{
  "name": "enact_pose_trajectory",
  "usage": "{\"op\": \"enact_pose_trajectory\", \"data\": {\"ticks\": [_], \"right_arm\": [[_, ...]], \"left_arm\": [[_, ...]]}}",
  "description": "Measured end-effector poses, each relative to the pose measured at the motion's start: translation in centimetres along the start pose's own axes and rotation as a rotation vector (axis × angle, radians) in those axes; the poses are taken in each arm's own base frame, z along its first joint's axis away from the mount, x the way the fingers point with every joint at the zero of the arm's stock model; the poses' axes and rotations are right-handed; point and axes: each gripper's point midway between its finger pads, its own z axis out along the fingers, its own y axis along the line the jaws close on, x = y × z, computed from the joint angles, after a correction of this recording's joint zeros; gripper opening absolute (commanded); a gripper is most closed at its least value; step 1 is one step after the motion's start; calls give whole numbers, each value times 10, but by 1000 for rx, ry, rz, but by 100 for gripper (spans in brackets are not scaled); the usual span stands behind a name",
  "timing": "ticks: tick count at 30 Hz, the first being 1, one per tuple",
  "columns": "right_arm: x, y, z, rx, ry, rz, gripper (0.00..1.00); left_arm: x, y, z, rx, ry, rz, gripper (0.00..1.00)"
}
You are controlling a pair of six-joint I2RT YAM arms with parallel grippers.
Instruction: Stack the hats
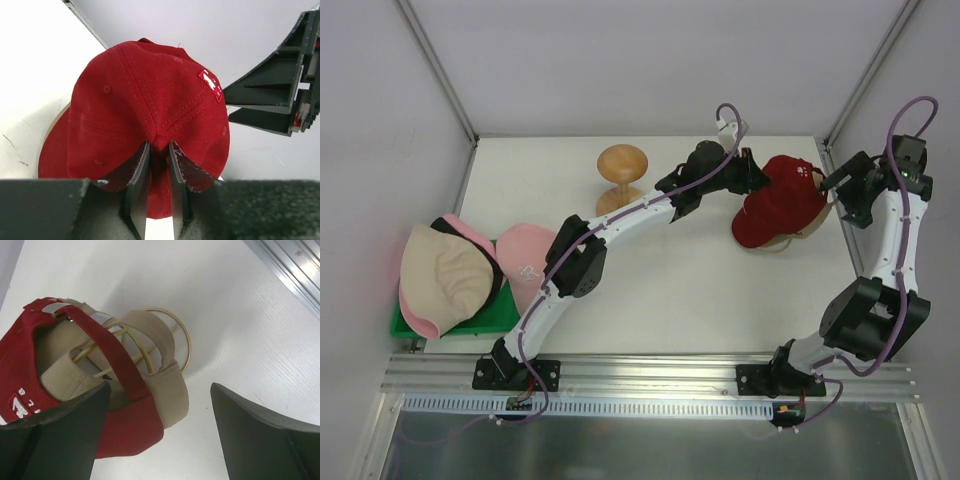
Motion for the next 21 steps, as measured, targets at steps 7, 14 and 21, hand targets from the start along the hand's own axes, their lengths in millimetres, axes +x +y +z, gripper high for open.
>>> {"op": "enact_pose_trajectory", "data": {"ticks": [7,14,21], "right_arm": [[-8,-7,6,22,-34,9,85],[-5,-18,19,60,-17,19,84],[2,-32,33,92,-3,38,84]], "left_arm": [[1,-1,0,9,5,16,35],[3,-4,-1,30,20,33,49],[4,-6,-2,40,26,50,65]]}}
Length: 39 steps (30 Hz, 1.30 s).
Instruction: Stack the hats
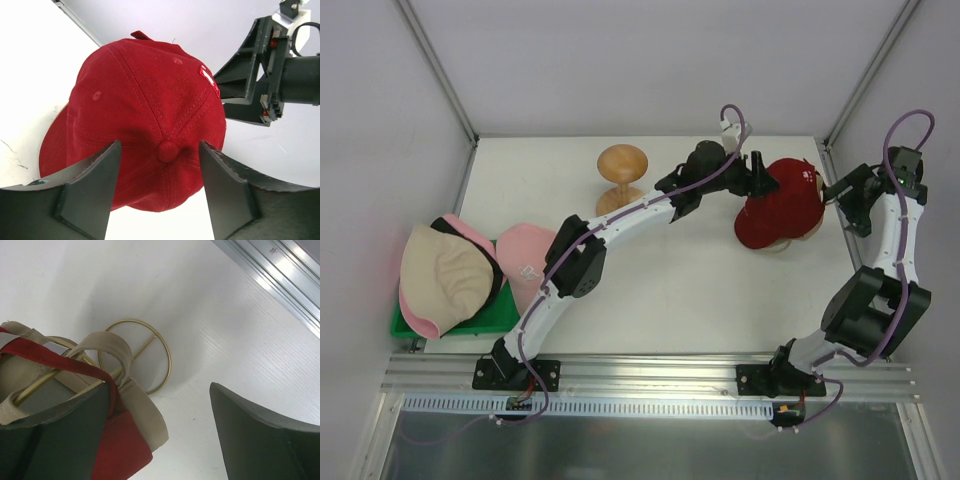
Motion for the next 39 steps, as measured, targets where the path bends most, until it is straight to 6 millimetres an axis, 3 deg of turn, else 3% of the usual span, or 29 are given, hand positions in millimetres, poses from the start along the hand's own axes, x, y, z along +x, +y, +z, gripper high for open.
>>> {"op": "enact_pose_trajectory", "data": {"ticks": [10,21,28,36,39], "right_arm": [[5,-6,15,11,13,12,84],[3,1,11,-20,17,38,88],[-15,17,-15,-82,-47,56,92],[-30,24,-57,-116,-140,62,94],[-29,25,-70,-129,-160,63,94]], "left_arm": [[-4,-6,-16,-6,10,41,79],[-47,-23,-59,-25,-55,67,81],[-67,-25,-87,-69,-84,76,84],[-73,-22,-122,-132,-80,68,84],[-75,-18,-148,-188,-85,68,84]]}}
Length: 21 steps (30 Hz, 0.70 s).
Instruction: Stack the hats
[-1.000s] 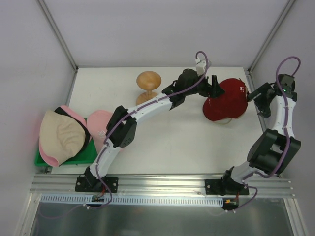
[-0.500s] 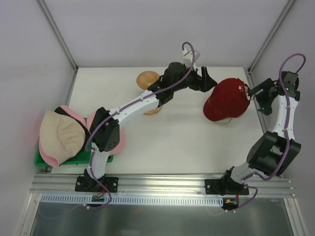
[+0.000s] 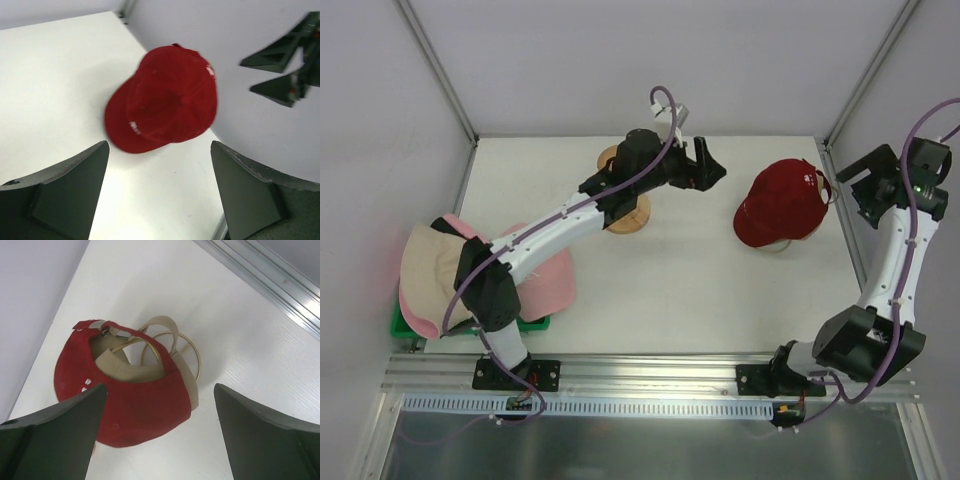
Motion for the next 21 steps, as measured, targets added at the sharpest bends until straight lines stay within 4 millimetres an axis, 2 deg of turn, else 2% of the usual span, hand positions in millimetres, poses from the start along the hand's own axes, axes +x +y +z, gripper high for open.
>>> {"op": "enact_pose_trajectory", "data": {"ticks": [3,6,8,10,13,15,18,21], "right_arm": [[-2,7,-17,-37,-29,-6,94],[4,24,-40,-101,-57,-54,94],[19,46,-56,-166,-54,-122,94],[47,76,-76,-266,-30,-229,94],[86,104,-95,-371,20,-350,94],[107,113,-101,-406,46,-413,94],[135,120,-106,-447,91,-485,94],[160,124,-110,-474,132,-545,94]], "left_arm": [[-7,14,-33,-91,-16,15,84],[-15,35,-83,-242,-44,22,82],[-22,50,-121,-351,-70,25,80],[-27,68,-165,-476,-101,23,76],[-28,107,-224,-657,-134,-16,73],[-17,151,-269,-822,-137,-68,73],[15,211,-327,-1066,-96,-157,74],[50,244,-359,-1223,1,-224,73]]}}
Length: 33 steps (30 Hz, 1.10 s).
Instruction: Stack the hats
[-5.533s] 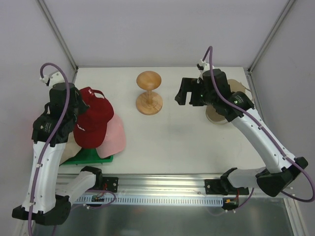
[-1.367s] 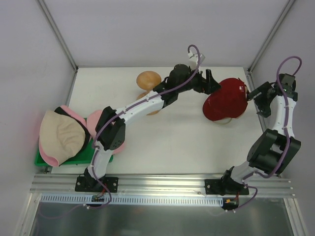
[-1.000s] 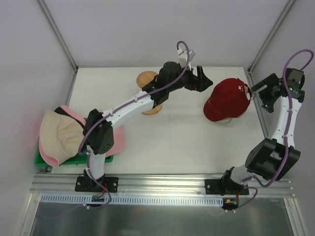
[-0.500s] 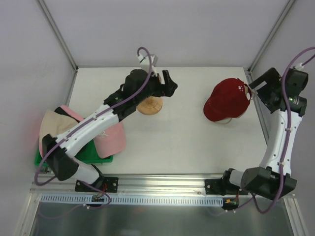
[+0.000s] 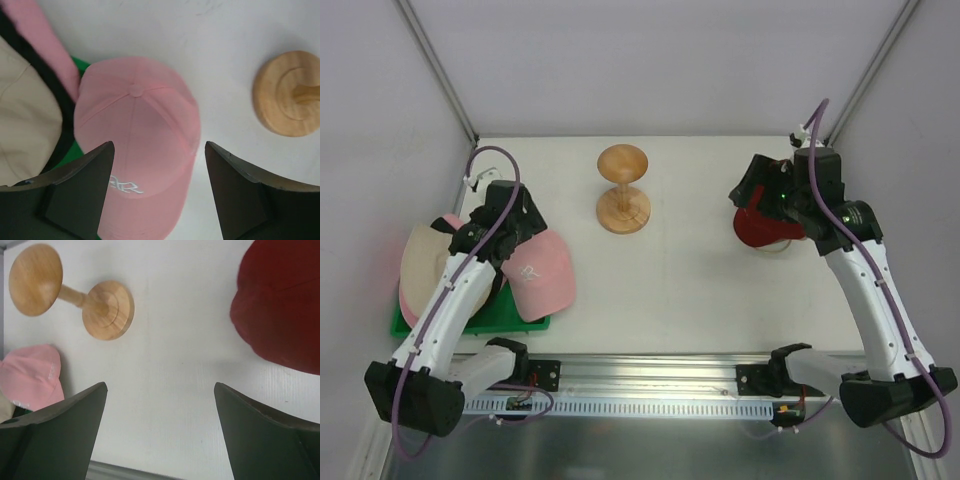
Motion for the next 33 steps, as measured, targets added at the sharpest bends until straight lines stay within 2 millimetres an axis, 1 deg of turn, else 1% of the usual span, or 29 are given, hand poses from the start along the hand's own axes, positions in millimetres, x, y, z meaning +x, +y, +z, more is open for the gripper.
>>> {"op": "enact_pose_trajectory", "data": {"ticks": [1,3,7,11,16,22,24,28,29,31,32,33], "right_arm": [[6,7,1,-19,13,-19,94],[13,17,2,-48,27,-43,94],[26,28,2,-85,43,-73,94],[37,31,1,-99,59,-89,94],[38,33,-1,-108,50,-93,94],[38,32,0,-108,49,-93,94],[38,32,0,-109,49,-94,94],[37,33,0,-111,45,-95,94],[37,33,0,-112,43,-95,94],[37,33,0,-112,43,-95,94],[37,33,1,-112,42,-94,94],[36,33,1,-113,41,-94,94]], "left_arm": [[5,10,6,-40,27,0,73],[11,23,17,-100,66,-4,73],[21,36,37,-178,136,13,71],[23,38,48,-207,176,38,66],[14,32,65,-210,199,46,61],[22,36,76,-226,249,40,59],[24,36,78,-228,258,42,56],[25,36,79,-228,261,41,47],[25,36,79,-227,262,40,42],[26,36,79,-228,264,39,36],[26,36,80,-228,265,38,29],[26,35,80,-227,266,37,26]]}}
